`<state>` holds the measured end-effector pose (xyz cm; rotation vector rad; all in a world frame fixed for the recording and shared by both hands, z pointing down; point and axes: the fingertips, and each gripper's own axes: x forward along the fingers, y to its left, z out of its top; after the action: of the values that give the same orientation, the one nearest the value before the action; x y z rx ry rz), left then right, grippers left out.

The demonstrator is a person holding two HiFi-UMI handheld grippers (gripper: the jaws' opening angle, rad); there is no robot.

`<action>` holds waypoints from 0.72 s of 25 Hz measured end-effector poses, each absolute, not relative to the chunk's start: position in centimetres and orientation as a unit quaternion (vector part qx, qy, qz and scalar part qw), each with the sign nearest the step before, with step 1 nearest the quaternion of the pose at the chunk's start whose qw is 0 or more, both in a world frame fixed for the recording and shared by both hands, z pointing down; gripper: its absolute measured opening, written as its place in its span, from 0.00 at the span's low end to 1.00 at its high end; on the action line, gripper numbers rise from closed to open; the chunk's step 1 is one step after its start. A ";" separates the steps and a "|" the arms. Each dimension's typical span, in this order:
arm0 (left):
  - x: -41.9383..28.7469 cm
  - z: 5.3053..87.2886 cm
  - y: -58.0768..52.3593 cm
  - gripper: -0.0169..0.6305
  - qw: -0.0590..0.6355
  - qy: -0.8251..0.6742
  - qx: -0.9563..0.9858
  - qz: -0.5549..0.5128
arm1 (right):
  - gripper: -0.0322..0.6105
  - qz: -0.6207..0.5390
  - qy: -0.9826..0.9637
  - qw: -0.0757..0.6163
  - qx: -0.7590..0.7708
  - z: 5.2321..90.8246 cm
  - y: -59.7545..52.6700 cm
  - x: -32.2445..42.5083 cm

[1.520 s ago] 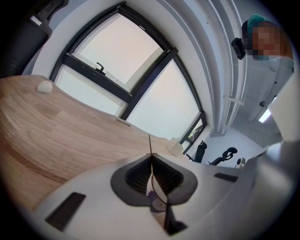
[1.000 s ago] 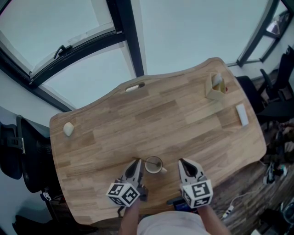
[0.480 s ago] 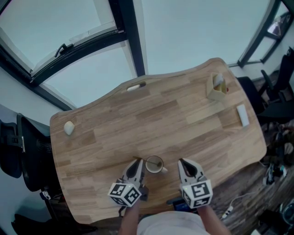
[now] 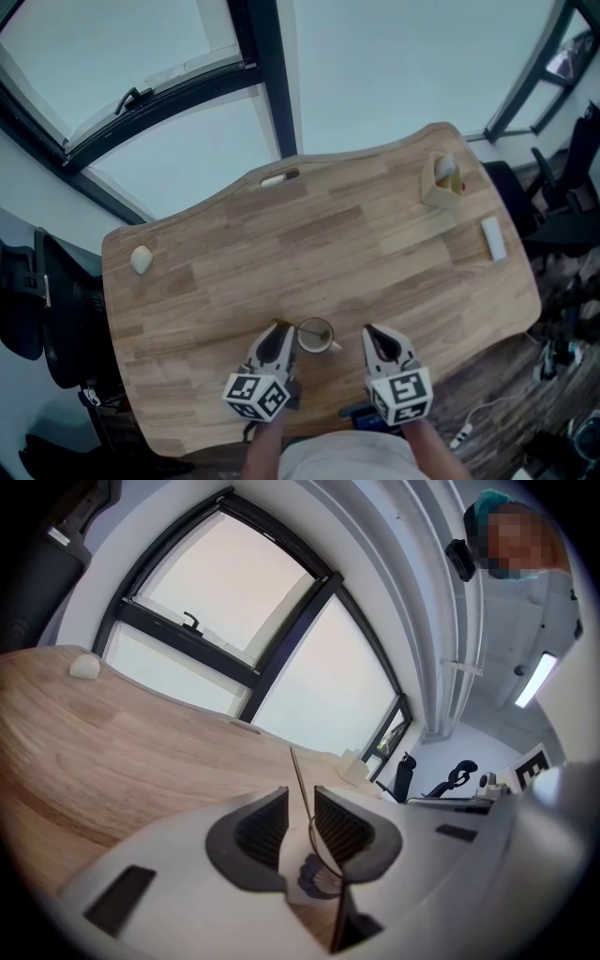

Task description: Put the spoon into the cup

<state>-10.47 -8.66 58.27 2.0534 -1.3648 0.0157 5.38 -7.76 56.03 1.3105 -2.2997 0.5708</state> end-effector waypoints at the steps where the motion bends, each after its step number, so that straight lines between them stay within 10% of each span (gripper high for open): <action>1: -10.6 58.2 -8.7 0.13 0.331 -0.525 0.784 0.006 | 0.05 0.204 -0.831 0.219 0.470 56.0 -7.8 5.4; 18: -14.5 53.2 -7.9 0.16 0.263 -0.575 0.774 -0.030 | 0.05 0.164 -0.851 0.214 0.451 53.0 -6.2 2.9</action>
<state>-14.48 -7.94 53.15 2.0931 -1.5546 -0.0807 2.90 -6.18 52.97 1.2522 -2.3597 0.4546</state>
